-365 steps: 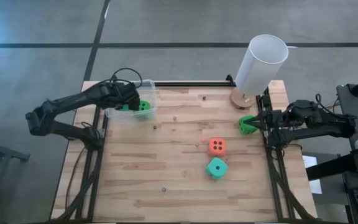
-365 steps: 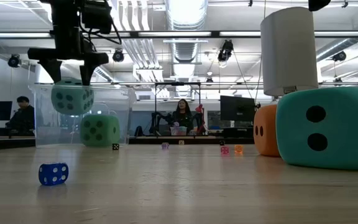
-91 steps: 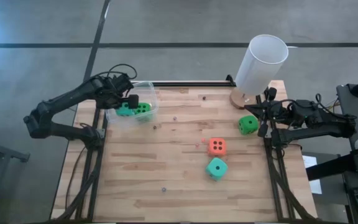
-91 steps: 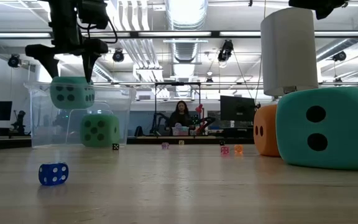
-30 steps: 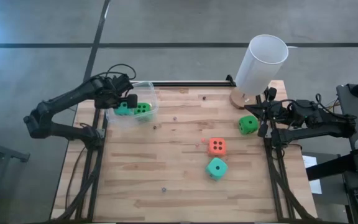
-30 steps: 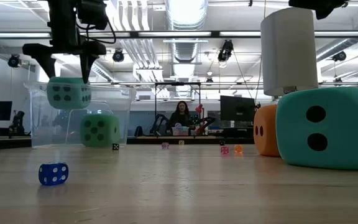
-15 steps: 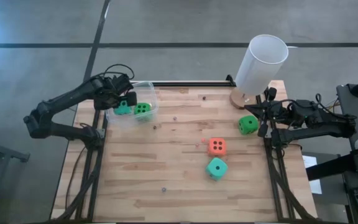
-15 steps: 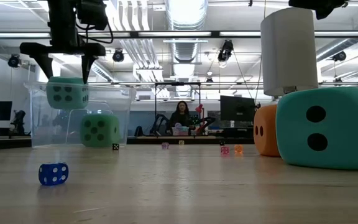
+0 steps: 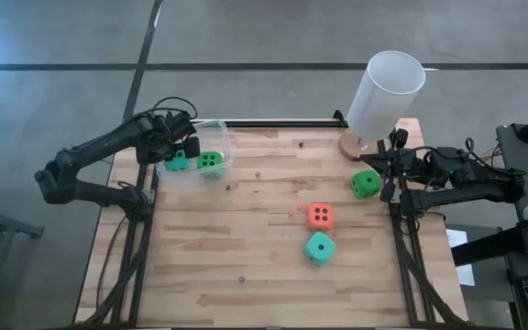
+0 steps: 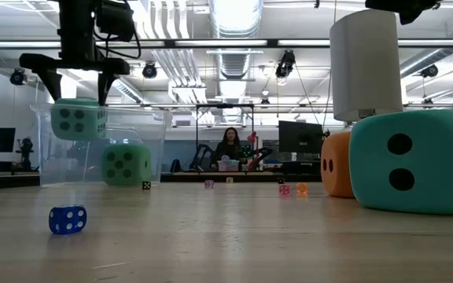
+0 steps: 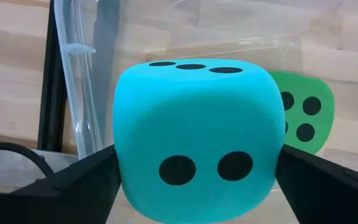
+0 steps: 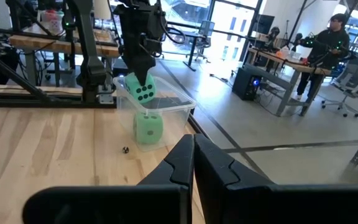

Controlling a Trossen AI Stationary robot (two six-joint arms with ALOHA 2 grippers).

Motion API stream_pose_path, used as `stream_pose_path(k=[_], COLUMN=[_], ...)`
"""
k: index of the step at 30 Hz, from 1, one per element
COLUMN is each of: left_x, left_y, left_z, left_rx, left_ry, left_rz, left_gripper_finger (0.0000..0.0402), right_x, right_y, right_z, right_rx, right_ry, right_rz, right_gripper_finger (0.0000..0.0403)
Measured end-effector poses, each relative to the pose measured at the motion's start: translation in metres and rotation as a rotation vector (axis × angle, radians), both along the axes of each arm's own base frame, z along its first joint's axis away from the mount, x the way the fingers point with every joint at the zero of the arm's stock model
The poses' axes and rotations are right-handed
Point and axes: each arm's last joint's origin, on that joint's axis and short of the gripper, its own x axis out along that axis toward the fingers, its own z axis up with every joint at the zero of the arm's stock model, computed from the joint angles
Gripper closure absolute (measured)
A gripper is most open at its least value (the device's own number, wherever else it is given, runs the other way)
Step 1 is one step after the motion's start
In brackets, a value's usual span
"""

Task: Pick & Place Dice
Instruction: Put the left large blue dice into the transparent bin

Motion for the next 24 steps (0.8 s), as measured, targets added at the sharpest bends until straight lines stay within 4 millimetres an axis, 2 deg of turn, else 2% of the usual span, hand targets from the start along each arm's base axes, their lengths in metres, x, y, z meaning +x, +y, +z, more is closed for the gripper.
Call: stream_pose_path(k=[10,24], left_x=[-0.0002,0.0035], left_y=[-0.0001,-0.0052], left_z=[-0.0001,0.0030], left_rx=[-0.011,-0.179], left_ry=[-0.002,-0.126], left_rz=[-0.010,-0.045], left_gripper_finger=[0.0013,0.0006], right_x=[0.0000,0.0000], right_y=[0.0000,0.0000], right_z=[0.0000,0.0001], right_rx=[0.000,-0.003], right_ry=[0.000,0.001], right_rz=[0.000,0.000], right_gripper_finger=[0.0394,0.0394])
